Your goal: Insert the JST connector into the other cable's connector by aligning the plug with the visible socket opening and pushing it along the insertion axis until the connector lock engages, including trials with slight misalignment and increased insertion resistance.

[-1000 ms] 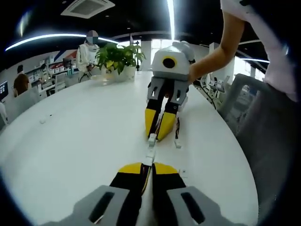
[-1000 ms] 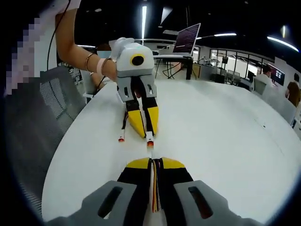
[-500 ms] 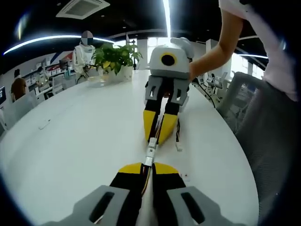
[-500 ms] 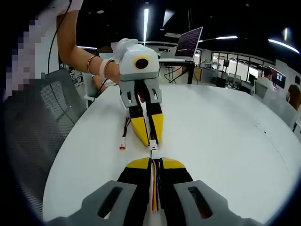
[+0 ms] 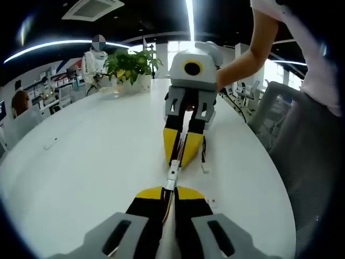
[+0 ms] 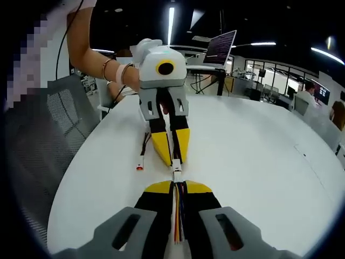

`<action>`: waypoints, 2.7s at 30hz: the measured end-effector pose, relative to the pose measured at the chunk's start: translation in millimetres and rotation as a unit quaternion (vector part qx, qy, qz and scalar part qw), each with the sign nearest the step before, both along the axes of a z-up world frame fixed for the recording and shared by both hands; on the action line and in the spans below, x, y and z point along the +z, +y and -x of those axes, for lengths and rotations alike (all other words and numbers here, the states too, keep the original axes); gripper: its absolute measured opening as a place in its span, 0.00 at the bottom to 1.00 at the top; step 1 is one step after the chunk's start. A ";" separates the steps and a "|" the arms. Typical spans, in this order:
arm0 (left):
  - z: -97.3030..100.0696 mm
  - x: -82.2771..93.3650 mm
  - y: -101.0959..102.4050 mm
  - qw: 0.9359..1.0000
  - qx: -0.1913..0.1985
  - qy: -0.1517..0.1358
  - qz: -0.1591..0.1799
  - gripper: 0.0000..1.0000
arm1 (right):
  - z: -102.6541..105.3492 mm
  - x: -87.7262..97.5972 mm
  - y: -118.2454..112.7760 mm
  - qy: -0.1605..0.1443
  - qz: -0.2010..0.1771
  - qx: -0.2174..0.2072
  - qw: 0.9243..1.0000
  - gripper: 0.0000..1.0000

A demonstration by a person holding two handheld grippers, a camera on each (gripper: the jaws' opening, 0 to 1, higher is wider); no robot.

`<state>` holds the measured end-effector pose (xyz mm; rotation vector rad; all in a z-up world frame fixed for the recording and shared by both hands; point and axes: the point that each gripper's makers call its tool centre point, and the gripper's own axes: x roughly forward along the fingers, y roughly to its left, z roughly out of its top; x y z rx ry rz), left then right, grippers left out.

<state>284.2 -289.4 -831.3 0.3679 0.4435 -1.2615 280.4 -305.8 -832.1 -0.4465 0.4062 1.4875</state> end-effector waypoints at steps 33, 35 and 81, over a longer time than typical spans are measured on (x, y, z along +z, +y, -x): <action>3.8 28.6 -0.7 0.992 -0.004 0.055 0.117 0.01 | 5.8 23.9 2.8 0.058 -0.066 0.001 0.996 0.02; 3.6 29.7 -1.9 0.991 -0.003 0.053 0.119 0.01 | 4.1 23.9 1.3 0.057 -0.066 0.003 0.996 0.02; -39.1 16.4 -14.7 0.993 0.008 0.030 0.118 0.01 | -45.1 2.7 -3.0 0.032 -0.050 -0.021 0.998 0.02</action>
